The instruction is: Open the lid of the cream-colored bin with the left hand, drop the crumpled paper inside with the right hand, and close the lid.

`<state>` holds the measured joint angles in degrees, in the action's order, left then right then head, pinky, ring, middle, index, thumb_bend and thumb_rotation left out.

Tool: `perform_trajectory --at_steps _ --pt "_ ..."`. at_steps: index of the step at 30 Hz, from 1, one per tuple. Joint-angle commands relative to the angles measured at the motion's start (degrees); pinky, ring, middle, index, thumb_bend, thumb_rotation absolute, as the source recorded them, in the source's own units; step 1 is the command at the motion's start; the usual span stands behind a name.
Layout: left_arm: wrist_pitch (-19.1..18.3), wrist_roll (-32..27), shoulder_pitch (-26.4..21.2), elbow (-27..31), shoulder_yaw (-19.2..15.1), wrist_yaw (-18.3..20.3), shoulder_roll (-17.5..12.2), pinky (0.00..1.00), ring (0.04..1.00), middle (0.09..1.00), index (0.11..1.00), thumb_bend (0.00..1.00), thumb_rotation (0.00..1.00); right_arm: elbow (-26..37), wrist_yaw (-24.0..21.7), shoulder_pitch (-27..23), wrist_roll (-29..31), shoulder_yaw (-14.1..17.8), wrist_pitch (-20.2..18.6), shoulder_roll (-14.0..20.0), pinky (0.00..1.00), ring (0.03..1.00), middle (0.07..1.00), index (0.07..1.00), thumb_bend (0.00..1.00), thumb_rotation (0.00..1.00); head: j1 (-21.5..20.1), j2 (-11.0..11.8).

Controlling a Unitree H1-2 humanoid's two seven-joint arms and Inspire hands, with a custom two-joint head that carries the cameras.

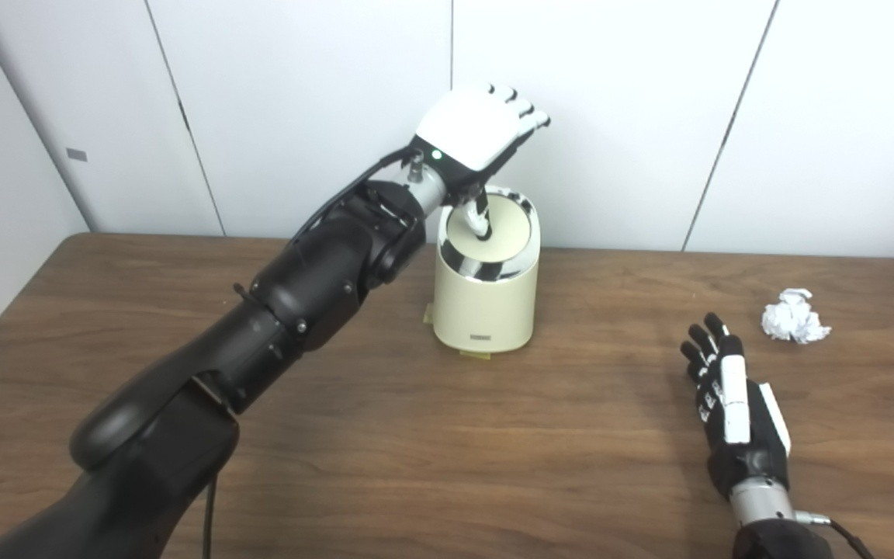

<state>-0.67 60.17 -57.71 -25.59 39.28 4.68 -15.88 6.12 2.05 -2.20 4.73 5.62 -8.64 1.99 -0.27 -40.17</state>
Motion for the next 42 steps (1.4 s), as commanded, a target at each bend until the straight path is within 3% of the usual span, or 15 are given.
perform_trajectory --at_steps 1,6,9,11,14,15,17,21,23,30,35,39,42 --pt "0.5 0.7 3.15 -1.67 1.38 2.52 -0.11 0.92 0.952 0.93 0.954 0.98 0.0 2.52 0.22 -1.07 0.1 0.35 0.9 -0.06 1.0 0.945 0.96 0.993 0.64 1.0 -0.02 -0.01" --pt "-1.6 -5.44 4.1 3.87 -4.98 6.93 -0.63 0.9 0.929 0.91 0.942 0.96 0.0 2.44 0.39 -0.92 -0.13 0.19 0.94 -0.02 1.0 0.943 0.961 0.993 0.63 1.0 -0.32 0.08" --pt "-5.44 -13.53 5.02 8.19 -13.11 10.04 0.42 0.84 0.895 0.894 0.922 0.85 0.0 2.43 0.42 -0.82 -1.26 -0.4 1.39 0.21 1.0 0.947 0.962 0.992 0.62 1.0 -0.86 0.13" --pt "-10.83 -22.17 5.79 12.07 -21.29 12.49 1.61 0.78 0.876 0.888 0.904 0.75 0.02 2.55 0.6 -0.55 -2.36 -0.84 1.49 0.29 1.0 0.941 0.953 0.986 0.62 0.98 -1.03 0.14" --pt "-14.57 -28.39 7.24 16.39 -27.86 13.51 1.85 0.75 0.855 0.864 0.889 0.64 0.17 2.83 0.81 -0.34 -2.87 -0.91 0.92 0.34 1.0 0.936 0.953 0.979 0.61 0.98 -1.22 0.25" --pt "-15.07 -29.78 7.83 17.55 -29.31 13.3 1.72 0.71 0.82 0.849 0.88 0.58 0.33 2.85 0.85 -0.31 -2.87 -0.84 0.82 0.38 0.99 0.935 0.954 0.976 0.61 0.98 -1.24 0.24" --pt "-16.09 -32.04 9.37 20.12 -32.03 12.36 1.55 0.68 0.788 0.836 0.872 0.51 0.5 2.81 0.79 -0.33 -2.96 -0.74 0.85 0.58 0.98 0.934 0.953 0.972 0.61 0.98 -1.26 0.3" --pt "-17.51 -37.19 12.83 23.61 -37.35 10.48 1.65 0.78 0.843 0.851 0.879 0.4 0.69 3.23 0.44 -0.46 -3.02 -0.87 0.34 0.96 0.98 0.926 0.943 0.963 0.6 0.96 -1.28 0.24" --pt "-17.17 -40.3 15.23 25.06 -40.09 9.23 1.79 0.8 0.849 0.85 0.892 0.36 0.74 3.39 0.37 -0.5 -3.34 -0.97 0.01 1.32 0.97 0.925 0.944 0.961 0.6 0.97 -1.38 0.05" --pt "-17.2 -47.93 23.07 26.19 -44.78 8.42 0.34 0.93 0.902 0.896 0.948 0.35 0.98 3.11 0.13 -0.63 -2.77 -0.4 -0.26 2.03 0.99 0.928 0.945 0.964 0.61 0.94 -2.03 0.06" --pt "-15.16 -51.9 30.83 28.31 -46.9 7.05 0.37 0.94 0.939 0.951 0.974 0.39 1.0 3.81 0.51 -1.29 -6.92 -1.7 -0.44 3.75 0.95 0.915 0.937 0.962 0.6 0.95 -2.48 -0.04" --pt "-14.79 -57.54 37.59 30.37 -49.98 4.68 3.68 0.95 0.958 0.962 0.983 0.49 1.0 5.43 0.38 -1.97 -8.32 -1.85 -1.81 4.25 0.93 0.917 0.93 0.935 0.62 0.89 -3.14 -0.08" --pt "-12.84 -60.34 41.66 31.94 -50.55 4.09 5.62 0.97 0.968 0.971 0.998 0.51 1.0 6.58 0.09 -2.79 -8.52 -1.56 -3.44 4.79 0.92 0.903 0.927 0.933 0.63 0.81 -3.54 -0.18"
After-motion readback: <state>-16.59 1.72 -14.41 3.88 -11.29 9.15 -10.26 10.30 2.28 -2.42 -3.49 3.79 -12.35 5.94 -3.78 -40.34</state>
